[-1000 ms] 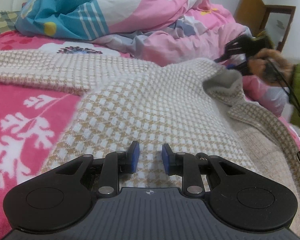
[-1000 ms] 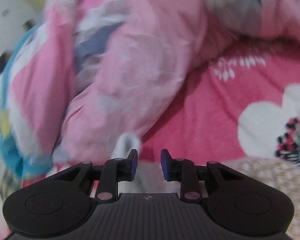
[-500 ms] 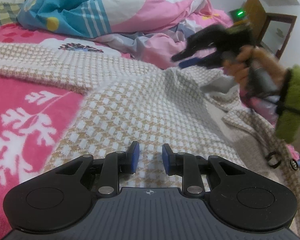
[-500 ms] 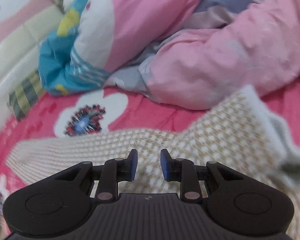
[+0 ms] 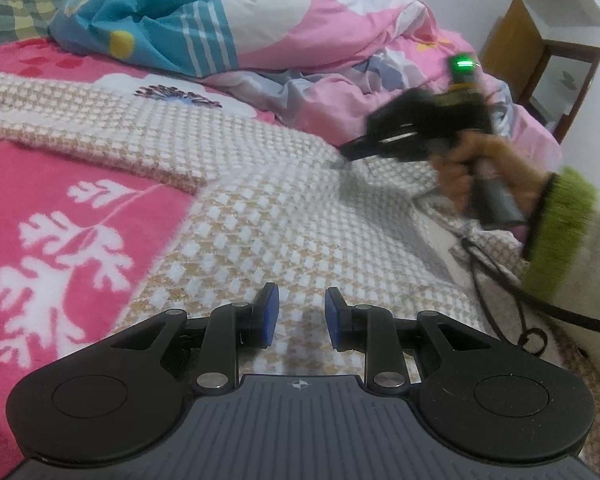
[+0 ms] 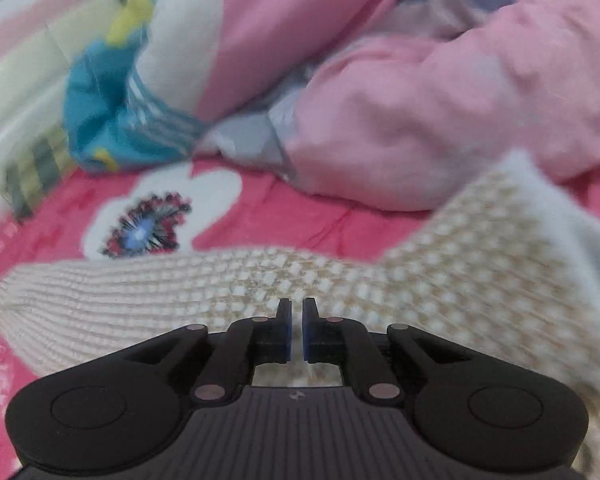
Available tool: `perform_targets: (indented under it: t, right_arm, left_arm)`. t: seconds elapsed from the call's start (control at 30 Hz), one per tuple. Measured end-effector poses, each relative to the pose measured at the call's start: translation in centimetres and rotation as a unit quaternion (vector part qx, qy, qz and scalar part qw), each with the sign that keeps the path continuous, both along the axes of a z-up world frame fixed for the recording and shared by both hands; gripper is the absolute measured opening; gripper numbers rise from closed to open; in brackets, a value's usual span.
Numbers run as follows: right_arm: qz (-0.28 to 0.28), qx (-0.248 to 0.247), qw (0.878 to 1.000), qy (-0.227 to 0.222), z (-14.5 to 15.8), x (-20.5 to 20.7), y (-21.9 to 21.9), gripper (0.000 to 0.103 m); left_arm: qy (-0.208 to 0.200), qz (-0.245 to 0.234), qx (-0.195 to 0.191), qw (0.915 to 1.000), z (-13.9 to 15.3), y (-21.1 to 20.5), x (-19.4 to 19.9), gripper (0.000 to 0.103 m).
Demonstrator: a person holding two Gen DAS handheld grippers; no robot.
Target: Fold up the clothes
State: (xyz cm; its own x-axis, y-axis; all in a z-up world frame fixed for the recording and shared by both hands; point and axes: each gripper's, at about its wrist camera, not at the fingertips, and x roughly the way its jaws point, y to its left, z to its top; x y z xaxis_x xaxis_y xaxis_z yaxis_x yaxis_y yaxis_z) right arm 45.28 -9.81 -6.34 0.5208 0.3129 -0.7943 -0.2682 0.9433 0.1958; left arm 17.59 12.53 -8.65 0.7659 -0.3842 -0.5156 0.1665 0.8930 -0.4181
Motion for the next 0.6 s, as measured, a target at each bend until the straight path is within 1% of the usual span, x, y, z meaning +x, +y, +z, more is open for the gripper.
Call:
perform_targets:
  t: [0.03,0.07,0.1,0.13,0.2,0.23,0.3,0.37,0.4,0.5,0.57,0.6]
  right_arm:
    - [-0.011,-0.004,1.0,-0.003,-1.0,1.1,0.3,0.0]
    - [-0.026,-0.003,1.0,-0.008,-2.0,2.2,0.4,0.0]
    - [-0.044,0.013,0.999,-0.014,-2.0,2.8,0.1,0.0]
    - [-0.063,0.034,0.997,-0.02,-1.7,3.3,-0.4,0.0]
    - [-0.107,0.01,0.993,-0.05,-0.5,3.6,-1.4,0.0]
    - [-0.122,0.022,0.991,-0.049,0.4,3.3,-2.5,0.001]
    - [-0.141,0.07,0.987,-0.035,2.3,2.3,-5.3,0.005]
    - [-0.137,0.116,0.983,-0.032,5.5,-0.9,-8.3,0.005]
    - [-0.13,0.122,0.983,-0.035,7.2,-3.2,-9.5,0.005]
    - [-0.108,0.123,0.985,-0.05,12.4,-10.4,-12.9,0.008]
    - [-0.1,0.118,0.986,-0.067,15.4,-16.2,-14.9,0.016]
    - [-0.1,0.113,0.986,-0.077,16.5,-19.1,-15.7,0.018]
  left_arm:
    - [0.0,0.0,0.0,1.0,-0.1,0.0,0.1,0.025]
    - [0.001,0.0,-0.002,1.0,-0.1,0.1,0.1,0.025]
    - [0.001,-0.001,-0.005,1.0,-0.2,0.3,0.2,0.025]
    - [0.002,-0.001,-0.008,1.0,-0.2,0.4,0.3,0.025]
    - [0.003,-0.001,-0.013,0.9999,-0.3,0.5,0.3,0.025]
    - [0.003,-0.002,-0.014,0.9999,-0.3,0.6,0.3,0.026]
    - [0.003,-0.002,-0.015,0.9999,-0.3,0.6,0.2,0.026]
    - [0.003,-0.003,-0.016,0.9999,-0.2,0.7,0.2,0.026]
    - [0.003,-0.003,-0.017,0.9998,-0.2,0.7,0.1,0.026]
    - [0.002,-0.006,-0.019,0.9998,-0.1,0.6,0.2,0.029]
    - [0.001,-0.007,-0.017,0.9998,-0.1,0.5,0.1,0.03]
    - [0.0,-0.007,-0.014,0.9999,0.0,0.4,0.1,0.03]
